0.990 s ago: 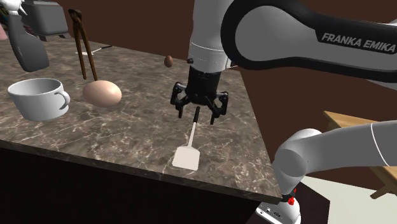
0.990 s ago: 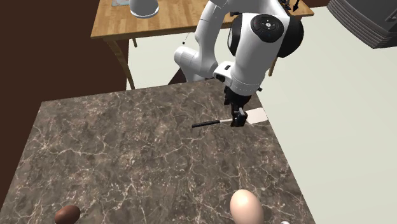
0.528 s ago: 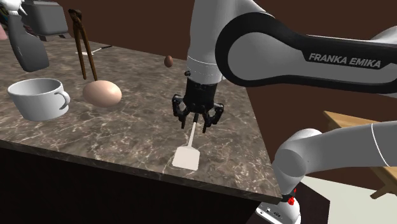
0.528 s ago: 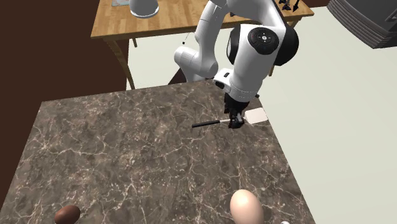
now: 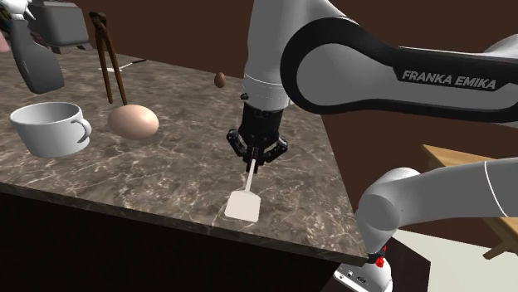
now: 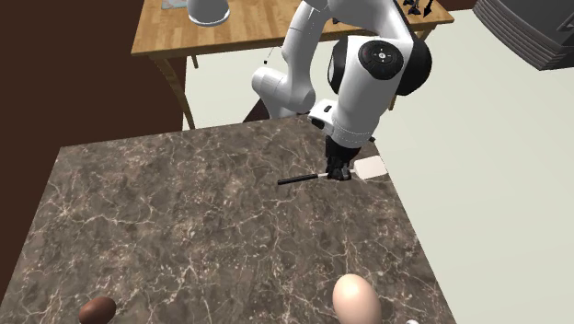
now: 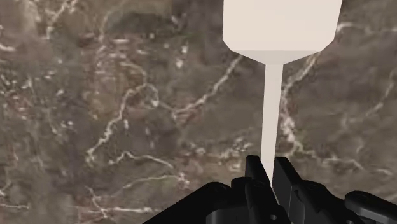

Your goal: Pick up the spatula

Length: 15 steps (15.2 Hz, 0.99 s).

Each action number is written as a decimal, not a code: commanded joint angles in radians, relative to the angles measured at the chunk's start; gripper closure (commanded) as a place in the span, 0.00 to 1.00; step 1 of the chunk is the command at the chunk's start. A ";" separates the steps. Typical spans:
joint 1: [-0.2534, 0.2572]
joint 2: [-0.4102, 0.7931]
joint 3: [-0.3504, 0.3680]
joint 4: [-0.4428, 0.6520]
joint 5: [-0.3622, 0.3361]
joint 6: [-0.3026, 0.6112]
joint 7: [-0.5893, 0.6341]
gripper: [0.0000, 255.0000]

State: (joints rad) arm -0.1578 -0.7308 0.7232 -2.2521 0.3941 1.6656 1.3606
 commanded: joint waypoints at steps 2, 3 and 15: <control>-0.001 0.000 -0.006 0.013 -0.004 -0.014 0.000 1.00; -0.002 0.002 -0.010 0.027 -0.007 -0.026 0.001 1.00; -0.026 0.042 -0.048 0.205 -0.049 -0.169 0.013 1.00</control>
State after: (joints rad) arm -0.1808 -0.6948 0.6759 -2.0631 0.3483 1.5074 1.3713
